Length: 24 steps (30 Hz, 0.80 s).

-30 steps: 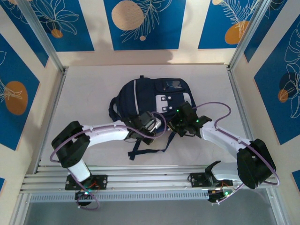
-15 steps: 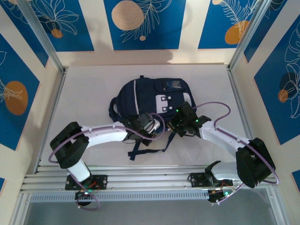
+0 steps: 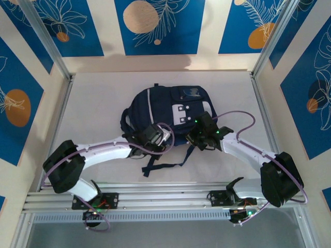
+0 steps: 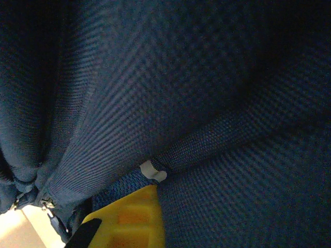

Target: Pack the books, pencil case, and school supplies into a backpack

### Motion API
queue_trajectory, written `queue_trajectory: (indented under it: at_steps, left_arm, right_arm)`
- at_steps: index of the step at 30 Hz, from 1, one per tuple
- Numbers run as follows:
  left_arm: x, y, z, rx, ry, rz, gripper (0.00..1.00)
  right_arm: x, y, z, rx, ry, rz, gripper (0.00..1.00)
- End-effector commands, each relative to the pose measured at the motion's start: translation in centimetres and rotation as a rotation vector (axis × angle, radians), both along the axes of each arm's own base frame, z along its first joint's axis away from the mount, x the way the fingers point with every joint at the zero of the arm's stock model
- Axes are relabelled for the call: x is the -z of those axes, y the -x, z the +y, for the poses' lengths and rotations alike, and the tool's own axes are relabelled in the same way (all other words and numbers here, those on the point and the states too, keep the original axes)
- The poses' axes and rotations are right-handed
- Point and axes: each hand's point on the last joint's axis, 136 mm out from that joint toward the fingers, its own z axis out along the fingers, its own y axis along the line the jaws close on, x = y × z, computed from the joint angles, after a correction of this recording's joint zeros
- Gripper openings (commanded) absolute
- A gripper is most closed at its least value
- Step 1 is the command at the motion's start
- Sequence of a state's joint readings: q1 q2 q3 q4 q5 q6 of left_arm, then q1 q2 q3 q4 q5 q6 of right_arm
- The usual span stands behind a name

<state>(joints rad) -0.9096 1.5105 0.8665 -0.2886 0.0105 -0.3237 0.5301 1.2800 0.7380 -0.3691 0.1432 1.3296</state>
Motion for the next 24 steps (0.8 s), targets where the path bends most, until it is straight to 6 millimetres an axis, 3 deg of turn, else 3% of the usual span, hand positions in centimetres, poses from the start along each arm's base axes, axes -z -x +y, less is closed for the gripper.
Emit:
queue_trajectory:
  at_steps: [1,6,15,24]
  left_arm:
    - [0.3,-0.3,2.3,-0.074,-0.042,-0.006,0.0]
    - [-0.4,-1.1,4.0,-0.141,-0.072,-0.05,0.0]
    - [-0.8,-1.9,8.2,-0.288,-0.106,-0.094,0.0]
    - [-0.6,-2.5,12.2,-0.447,-0.142,-0.088,0.0]
  right_arm:
    - [0.3,-0.6,-2.4,0.056,0.094,-0.014,0.0]
    - [0.2,-0.5,-3.3,0.066,0.121,-0.012,0.0]
    - [-0.2,-0.2,-6.7,0.121,0.175,-0.002,0.0]
    - [-0.3,0.0,-12.3,0.252,0.301,0.072,0.0]
